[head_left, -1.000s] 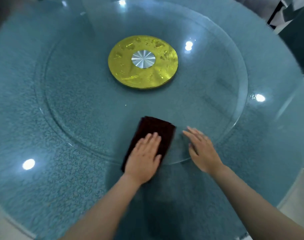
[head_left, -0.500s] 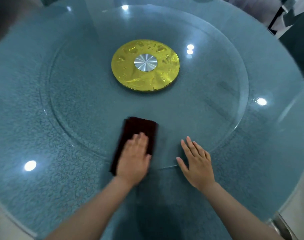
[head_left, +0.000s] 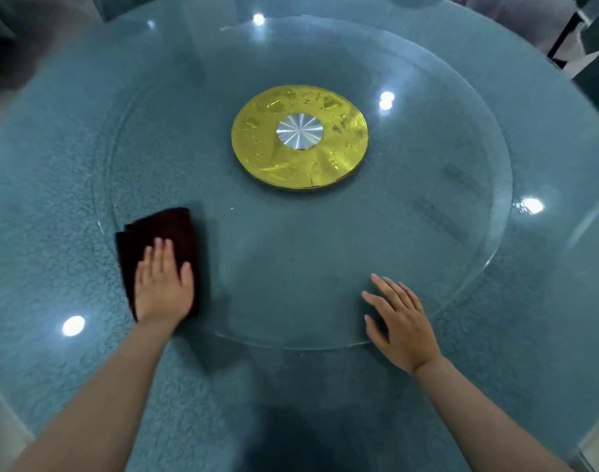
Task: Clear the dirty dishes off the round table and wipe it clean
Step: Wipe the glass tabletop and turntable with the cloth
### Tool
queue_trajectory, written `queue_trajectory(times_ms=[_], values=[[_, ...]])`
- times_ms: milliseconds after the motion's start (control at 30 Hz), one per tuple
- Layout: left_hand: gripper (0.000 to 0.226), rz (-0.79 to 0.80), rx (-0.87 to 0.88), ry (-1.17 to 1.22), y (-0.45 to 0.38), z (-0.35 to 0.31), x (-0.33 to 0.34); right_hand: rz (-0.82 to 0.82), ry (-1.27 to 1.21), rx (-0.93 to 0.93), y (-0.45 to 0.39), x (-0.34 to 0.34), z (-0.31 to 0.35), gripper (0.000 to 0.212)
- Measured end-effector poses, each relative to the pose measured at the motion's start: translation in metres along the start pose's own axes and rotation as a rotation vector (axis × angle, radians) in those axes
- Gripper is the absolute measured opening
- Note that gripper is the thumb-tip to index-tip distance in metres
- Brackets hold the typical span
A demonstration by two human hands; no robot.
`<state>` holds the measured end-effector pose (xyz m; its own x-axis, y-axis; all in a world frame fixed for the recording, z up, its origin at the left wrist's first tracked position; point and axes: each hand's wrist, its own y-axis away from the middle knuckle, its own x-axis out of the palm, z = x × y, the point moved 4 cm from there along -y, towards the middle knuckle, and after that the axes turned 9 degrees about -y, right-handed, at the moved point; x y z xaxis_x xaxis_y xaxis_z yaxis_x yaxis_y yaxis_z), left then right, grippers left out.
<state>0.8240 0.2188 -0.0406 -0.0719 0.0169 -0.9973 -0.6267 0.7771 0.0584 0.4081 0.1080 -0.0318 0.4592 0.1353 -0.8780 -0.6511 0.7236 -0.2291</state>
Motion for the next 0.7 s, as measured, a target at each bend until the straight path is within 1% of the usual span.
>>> queue_trajectory(times_ms=[67, 133, 200, 233, 300, 367, 400, 467, 500, 533, 567, 600, 700], values=[[0.069, 0.034, -0.096, -0.005, -0.032, 0.011, -0.005, -0.021, 0.003, -0.014, 0.0, 0.006, 0.002, 0.036], [0.065, 0.044, -0.136, -0.012, -0.065, 0.003, -0.008, -0.035, 0.015, -0.015, 0.001, 0.012, 0.005, 0.036], [0.064, 0.027, -0.106, -0.015, -0.091, -0.026, -0.008, -0.031, 0.03, -0.021, 0.001, 0.016, 0.007, 0.037], [0.063, 0.011, -0.035, -0.02, -0.098, -0.051, -0.008, -0.029, 0.034, -0.022, 0.001, 0.017, 0.007, 0.037], [0.065, -0.054, 0.227, -0.037, -0.084, -0.12, -0.006, -0.028, 0.036, -0.012, 0.002, 0.016, 0.006, 0.037], [0.067, -0.087, 0.517, -0.053, -0.029, -0.192, 0.003, -0.036, 0.038, 0.006, 0.002, 0.014, 0.005, 0.036], [0.066, -0.088, 0.636, -0.04, 0.005, -0.219, 0.007, -0.037, 0.04, 0.012, 0.001, 0.013, 0.004, 0.036], [0.063, -0.017, 0.818, -0.059, 0.063, -0.242, 0.009, -0.028, 0.049, 0.015, 0.001, 0.013, 0.004, 0.037], [0.062, -0.01, 0.863, -0.08, 0.075, -0.238, 0.01, -0.026, 0.051, 0.012, 0.001, 0.013, 0.004, 0.037], [0.062, -0.024, 0.863, -0.086, 0.075, -0.225, 0.01, -0.026, 0.05, 0.006, 0.001, 0.013, 0.005, 0.037], [0.062, -0.057, 0.816, -0.078, 0.066, -0.206, 0.009, -0.026, 0.049, 0.001, 0.0, 0.013, 0.006, 0.037], [0.062, -0.072, 0.724, -0.075, 0.053, -0.179, 0.01, -0.026, 0.043, -0.003, 0.0, 0.013, 0.007, 0.037], [0.061, -0.092, 0.321, -0.099, 0.008, -0.064, 0.009, -0.033, 0.032, -0.008, 0.0, 0.013, 0.007, 0.037]])
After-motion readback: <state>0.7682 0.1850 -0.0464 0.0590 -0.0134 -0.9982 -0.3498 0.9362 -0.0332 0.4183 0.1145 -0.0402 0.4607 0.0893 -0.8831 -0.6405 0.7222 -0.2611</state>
